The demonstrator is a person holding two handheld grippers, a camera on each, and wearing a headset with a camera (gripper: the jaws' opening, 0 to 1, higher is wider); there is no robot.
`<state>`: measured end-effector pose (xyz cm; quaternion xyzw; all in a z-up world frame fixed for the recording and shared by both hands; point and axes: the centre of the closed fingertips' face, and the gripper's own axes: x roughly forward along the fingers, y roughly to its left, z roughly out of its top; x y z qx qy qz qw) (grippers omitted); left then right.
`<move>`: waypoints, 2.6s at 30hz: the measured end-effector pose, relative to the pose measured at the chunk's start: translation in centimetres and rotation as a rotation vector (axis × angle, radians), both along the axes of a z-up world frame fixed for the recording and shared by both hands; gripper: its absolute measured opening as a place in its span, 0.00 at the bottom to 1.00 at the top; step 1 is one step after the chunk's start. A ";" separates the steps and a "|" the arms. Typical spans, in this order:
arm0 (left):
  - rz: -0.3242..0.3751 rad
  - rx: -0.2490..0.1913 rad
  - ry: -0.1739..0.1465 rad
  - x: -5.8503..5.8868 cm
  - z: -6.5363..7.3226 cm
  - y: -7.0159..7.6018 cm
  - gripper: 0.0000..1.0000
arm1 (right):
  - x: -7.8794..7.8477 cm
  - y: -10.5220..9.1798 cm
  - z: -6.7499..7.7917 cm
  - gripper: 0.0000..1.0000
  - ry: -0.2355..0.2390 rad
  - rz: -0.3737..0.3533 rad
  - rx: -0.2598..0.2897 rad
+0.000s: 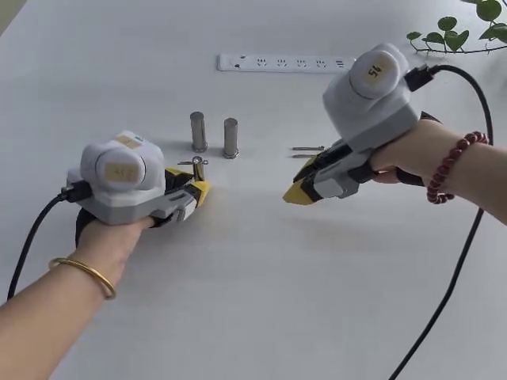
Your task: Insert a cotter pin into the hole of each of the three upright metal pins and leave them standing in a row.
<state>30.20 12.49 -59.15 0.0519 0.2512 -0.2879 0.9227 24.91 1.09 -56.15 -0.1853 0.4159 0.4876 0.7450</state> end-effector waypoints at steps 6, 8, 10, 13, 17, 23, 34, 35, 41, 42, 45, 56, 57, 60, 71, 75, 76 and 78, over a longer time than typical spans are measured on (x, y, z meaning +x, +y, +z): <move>0.012 -0.021 -0.012 -0.5 1.2 0.3 0.32 | 1.1 0.9 0.9 0.19 -0.092 0.003 0.045; 0.016 -0.022 -0.014 -0.6 1.4 0.5 0.36 | 1.7 1.4 1.4 0.19 -0.118 -0.012 0.079; 0.025 -0.031 -0.017 -0.6 1.8 0.8 0.40 | 2.5 1.7 1.9 0.20 -0.168 -0.006 0.095; 0.055 -0.072 -0.009 -0.7 2.4 1.1 0.49 | 3.5 2.1 2.3 0.21 -0.224 0.012 0.096; 0.068 -0.065 -0.036 -1.0 3.7 1.6 0.56 | 4.7 2.8 2.7 0.23 -0.251 -0.007 0.131; 0.065 -0.069 -0.056 -1.6 5.0 1.8 0.64 | 6.3 4.0 3.0 0.26 -0.299 -0.033 0.184; 0.065 -0.068 -0.055 -3.3 5.8 2.0 0.76 | 9.7 6.0 2.9 0.27 -0.337 -0.126 0.289; 0.064 -0.066 -0.059 -3.4 5.8 2.0 0.77 | 10.3 6.0 2.8 0.27 -0.337 -0.131 0.290; 0.069 -0.057 -0.079 -4.0 6.5 1.8 0.81 | 11.1 6.9 1.7 0.25 -0.346 -0.155 0.303; 0.064 -0.054 -0.091 -4.1 6.8 1.7 0.82 | 11.3 7.0 1.6 0.24 -0.351 -0.158 0.306; 0.063 -0.063 -0.100 -4.3 7.2 1.5 0.86 | 11.5 7.3 1.2 0.22 -0.350 -0.157 0.302; 0.058 -0.036 -0.102 -5.4 7.3 1.5 0.96 | 12.2 8.3 0.8 0.15 -0.368 -0.155 0.315; 0.055 -0.038 -0.101 -5.5 7.3 1.5 0.96 | 12.2 8.5 0.7 0.15 -0.362 -0.155 0.318; 0.041 -0.034 -0.097 -5.8 7.1 1.3 0.98 | 12.4 8.4 0.5 0.14 -0.362 -0.159 0.322; 0.018 -0.067 -0.095 -6.2 7.0 0.7 0.99 | 12.5 8.4 0.1 0.09 -0.338 -0.189 0.332; 0.021 -0.074 -0.087 -6.4 7.0 0.7 0.99 | 12.5 8.4 0.1 0.09 -0.345 -0.176 0.324; 0.022 -0.074 -0.086 -6.5 7.0 0.7 0.99 | 12.4 8.4 0.1 0.08 -0.347 -0.174 0.322; 0.025 -0.079 -0.076 -6.6 6.9 0.8 0.99 | 12.4 8.5 0.1 0.08 -0.347 -0.175 0.326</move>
